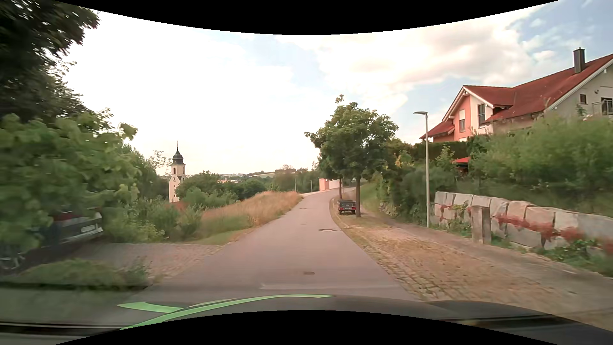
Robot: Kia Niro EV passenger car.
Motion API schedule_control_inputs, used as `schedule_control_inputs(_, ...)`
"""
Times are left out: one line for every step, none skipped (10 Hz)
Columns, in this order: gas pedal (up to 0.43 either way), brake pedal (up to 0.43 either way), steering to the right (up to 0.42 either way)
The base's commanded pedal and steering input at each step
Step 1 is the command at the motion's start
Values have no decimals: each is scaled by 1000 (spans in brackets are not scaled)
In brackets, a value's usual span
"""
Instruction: Follow the waypoints while adhering to traffic rules and regulations
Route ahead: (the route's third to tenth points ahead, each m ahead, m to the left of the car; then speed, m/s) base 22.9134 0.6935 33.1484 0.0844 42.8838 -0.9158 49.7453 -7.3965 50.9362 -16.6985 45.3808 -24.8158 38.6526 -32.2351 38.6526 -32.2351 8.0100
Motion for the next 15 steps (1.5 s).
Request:
schedule_control_inputs(0, 0, -3)
schedule_control_inputs(0, 0, -3)
schedule_control_inputs(0, 0, -1)
schedule_control_inputs(0, 0, 0)
schedule_control_inputs(0, 0, 0)
schedule_control_inputs(0, 0, 0)
schedule_control_inputs(0, 0, 0)
schedule_control_inputs(0, 0, 0)
schedule_control_inputs(0, 0, 0)
schedule_control_inputs(0, 0, 0)
schedule_control_inputs(0, 0, 0)
schedule_control_inputs(0, 0, 0)
schedule_control_inputs(0, 0, 0)
schedule_control_inputs(0, 0, 0)
schedule_control_inputs(0, 0, 0)
